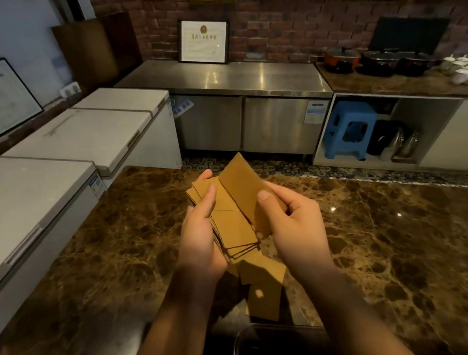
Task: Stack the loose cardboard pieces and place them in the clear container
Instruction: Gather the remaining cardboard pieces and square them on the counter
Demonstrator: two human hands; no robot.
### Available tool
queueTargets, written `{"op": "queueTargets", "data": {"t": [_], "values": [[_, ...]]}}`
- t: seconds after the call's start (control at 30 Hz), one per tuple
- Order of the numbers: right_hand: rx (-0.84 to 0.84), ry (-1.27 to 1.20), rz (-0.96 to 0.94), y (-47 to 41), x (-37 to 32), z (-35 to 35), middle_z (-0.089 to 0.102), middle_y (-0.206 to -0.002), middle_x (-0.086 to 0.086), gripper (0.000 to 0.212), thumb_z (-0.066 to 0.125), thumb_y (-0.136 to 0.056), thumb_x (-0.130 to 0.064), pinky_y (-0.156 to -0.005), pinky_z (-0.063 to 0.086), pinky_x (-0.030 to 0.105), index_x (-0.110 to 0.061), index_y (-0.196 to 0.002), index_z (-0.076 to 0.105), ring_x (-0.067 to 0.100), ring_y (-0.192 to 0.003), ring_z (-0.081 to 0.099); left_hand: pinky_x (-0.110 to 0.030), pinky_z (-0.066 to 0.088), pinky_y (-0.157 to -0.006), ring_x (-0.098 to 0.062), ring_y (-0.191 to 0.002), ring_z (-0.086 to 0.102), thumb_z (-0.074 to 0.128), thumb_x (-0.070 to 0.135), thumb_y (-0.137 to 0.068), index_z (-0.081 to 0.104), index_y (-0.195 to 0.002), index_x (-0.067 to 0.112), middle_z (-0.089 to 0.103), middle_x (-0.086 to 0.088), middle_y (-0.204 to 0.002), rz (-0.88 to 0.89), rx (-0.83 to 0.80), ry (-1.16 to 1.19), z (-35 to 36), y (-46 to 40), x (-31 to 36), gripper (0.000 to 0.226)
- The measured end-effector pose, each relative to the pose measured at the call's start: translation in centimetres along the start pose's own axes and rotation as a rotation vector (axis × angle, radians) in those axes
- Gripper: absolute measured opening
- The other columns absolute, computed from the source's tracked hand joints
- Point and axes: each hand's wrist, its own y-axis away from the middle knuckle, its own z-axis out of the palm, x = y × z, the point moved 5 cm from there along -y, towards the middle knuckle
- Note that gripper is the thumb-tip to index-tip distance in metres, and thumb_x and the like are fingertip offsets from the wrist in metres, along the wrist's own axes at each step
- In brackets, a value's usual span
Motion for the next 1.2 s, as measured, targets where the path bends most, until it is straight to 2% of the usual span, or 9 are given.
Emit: {"op": "queueTargets", "data": {"t": [0.17, 0.27, 0.43, 0.6, 0.73, 0.9, 1.03, 1.13, 1.2], "values": [[0.076, -0.239, 0.289, -0.4, 1.9, -0.7, 0.078, -0.098, 0.002, 0.013, 0.06, -0.099, -0.022, -0.067, 0.062, 0.035, -0.03, -0.106, 0.067, 0.018, -0.085, 0.077, -0.042, 0.062, -0.069, -0.028, -0.101, 0.074, 0.049, 0.038, -0.099, 0.063, -0.125, 0.035, 0.077, -0.007, -0.11, 0.021, -0.011, 0.036, -0.3, -0.2, 0.3, 0.03], [0.044, -0.365, 0.416, -0.5, 2.9, -0.6, 0.075, -0.101, 0.015, 0.019, 0.065, -0.096, -0.018, -0.052, 0.058, 0.032, -0.022, -0.113, 0.056, 0.026, -0.073, 0.077, -0.039, 0.061, -0.062, -0.025, -0.091, 0.076, 0.055, 0.052, -0.085, 0.067, -0.114, 0.035, 0.079, -0.006, -0.101, 0.013, -0.024, 0.002, -0.4, -0.3, 0.4, 0.035], [-0.381, -0.249, 0.417, -1.9, 2.2, -1.9, 0.077, -0.087, 0.011, 0.057, 0.079, -0.078, -0.016, -0.035, 0.042, 0.018, -0.014, -0.125, 0.048, 0.017, -0.06, 0.071, -0.043, 0.06, -0.067, -0.027, -0.084, 0.075, 0.055, 0.065, -0.079, 0.07, -0.114, 0.026, 0.076, -0.011, -0.1, -0.12, -0.131, 0.022, -0.6, -0.7, 0.6, 0.055], [-0.802, 0.238, 0.383, -3.8, 0.5, -2.7, 0.077, -0.088, 0.0, 0.062, 0.083, -0.073, -0.003, -0.068, 0.056, 0.031, -0.023, -0.124, 0.054, 0.014, -0.078, 0.072, -0.044, 0.06, -0.071, -0.031, -0.084, 0.074, 0.046, 0.066, -0.087, 0.065, -0.126, 0.023, 0.075, -0.017, -0.1, -0.384, -0.267, -0.055, 0.0, -0.5, -0.4, 0.061], [-0.625, 0.475, 0.056, -4.9, -2.1, -0.9, 0.068, -0.111, -0.019, 0.067, 0.087, -0.071, -0.013, -0.077, 0.055, 0.021, -0.041, -0.123, 0.054, -0.001, -0.1, 0.066, -0.044, 0.06, -0.074, -0.031, -0.094, 0.073, 0.048, 0.063, -0.092, 0.058, -0.137, 0.025, 0.074, -0.014, -0.112, -0.444, -0.264, -0.042, 0.5, 0.0, -1.5, 0.06], [-0.55, 0.409, -0.138, -4.1, -2.4, 1.5, 0.04, -0.138, -0.021, 0.075, 0.082, -0.079, -0.008, -0.075, 0.064, 0.037, -0.045, -0.135, 0.047, 0.011, -0.116, 0.054, -0.045, 0.06, -0.064, -0.037, -0.082, 0.074, 0.059, 0.07, -0.074, 0.077, -0.107, 0.02, 0.076, -0.02, -0.102, -0.554, -0.295, -0.076, 0.2, 0.1, -1.9, 0.063], [-0.579, 0.422, -0.231, -4.1, -1.4, 2.6, 0.021, -0.162, -0.013, 0.078, 0.081, -0.081, -0.012, -0.1, 0.041, 0.011, -0.039, -0.144, 0.043, -0.005, -0.131, 0.04, -0.042, 0.061, -0.06, -0.035, -0.073, 0.072, 0.063, 0.067, -0.076, 0.057, -0.134, 0.04, 0.075, -0.019, -0.099, -0.451, -0.336, -0.08, -0.6, 0.1, -1.1, 0.064], [-0.488, 0.419, -0.232, -4.5, 0.0, 3.0, 0.017, -0.162, -0.014, 0.075, 0.078, -0.085, -0.024, -0.1, 0.048, 0.026, -0.04, -0.146, 0.039, 0.011, -0.147, 0.024, -0.043, 0.06, -0.057, -0.032, -0.067, 0.071, 0.063, 0.043, -0.085, 0.05, -0.137, 0.046, 0.075, -0.016, -0.093, -0.262, -0.282, -0.014, -1.9, -0.2, -1.0, 0.054], [-0.323, 0.378, -0.121, -5.2, 2.0, 2.1, 0.03, -0.158, -0.004, 0.066, 0.072, -0.09, -0.034, -0.105, 0.046, 0.035, -0.038, -0.146, 0.039, 0.015, -0.14, 0.037, -0.045, 0.059, -0.064, -0.029, -0.074, 0.068, 0.059, 0.036, -0.089, 0.054, -0.134, 0.036, 0.071, -0.014, -0.097, -0.201, -0.255, 0.119, -3.4, -0.6, -0.9, 0.045]]}}
